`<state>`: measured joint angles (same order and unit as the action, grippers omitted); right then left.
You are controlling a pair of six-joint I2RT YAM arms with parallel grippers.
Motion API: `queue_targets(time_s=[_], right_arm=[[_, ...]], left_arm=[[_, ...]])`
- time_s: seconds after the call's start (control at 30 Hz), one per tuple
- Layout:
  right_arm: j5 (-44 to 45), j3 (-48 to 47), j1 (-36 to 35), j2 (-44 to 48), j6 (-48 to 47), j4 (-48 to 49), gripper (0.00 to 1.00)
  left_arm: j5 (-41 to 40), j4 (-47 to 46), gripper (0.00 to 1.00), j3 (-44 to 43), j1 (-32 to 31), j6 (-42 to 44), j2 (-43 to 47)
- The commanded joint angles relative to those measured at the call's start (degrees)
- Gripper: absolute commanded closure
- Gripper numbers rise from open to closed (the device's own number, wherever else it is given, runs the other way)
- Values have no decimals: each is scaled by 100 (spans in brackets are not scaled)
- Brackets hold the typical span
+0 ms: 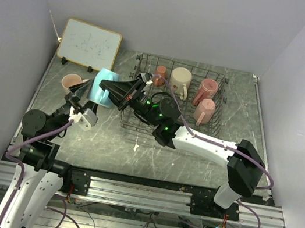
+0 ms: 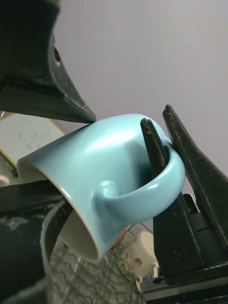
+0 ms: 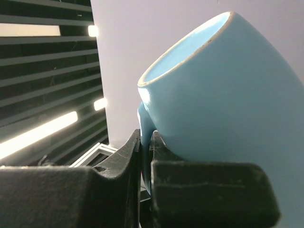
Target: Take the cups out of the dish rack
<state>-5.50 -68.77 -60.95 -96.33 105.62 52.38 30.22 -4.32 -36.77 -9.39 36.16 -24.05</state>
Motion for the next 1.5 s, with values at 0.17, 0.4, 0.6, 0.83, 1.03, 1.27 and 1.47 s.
queue_targets(time_s=[0.17, 0.4, 0.6, 0.83, 1.03, 1.27, 1.47], right_arm=[[-191, -316, -138, 178, -53, 213, 100], [-353, -113, -98, 297, -103, -56, 100], [-740, 30, 366, 593, -790, -1241, 49], [-1183, 564, 1368, 1179, -1906, -2906, 13], [-1181, 1316, 2163, 1929, -2614, -3787, 7], [-757, 1216, 2663, 2540, -3784, -5222, 5], [-649, 997, 2804, 2637, -4246, -5673, 4]], left_arm=[[-366, -1051, 50, 258, -28, 1262, -106], [-134, -1329, 93, 164, -28, 1117, -111], [-51, 1526, 93, -1053, -28, 1399, -689], [-1980, 3973, 93, -2656, -16, 935, -2545], [-2819, 5223, 93, -3297, 508, 784, -3818], [-2818, 5741, 93, -3433, 2000, 894, -4571], [-3009, 5735, 93, -3467, 2992, 461, -5231]])
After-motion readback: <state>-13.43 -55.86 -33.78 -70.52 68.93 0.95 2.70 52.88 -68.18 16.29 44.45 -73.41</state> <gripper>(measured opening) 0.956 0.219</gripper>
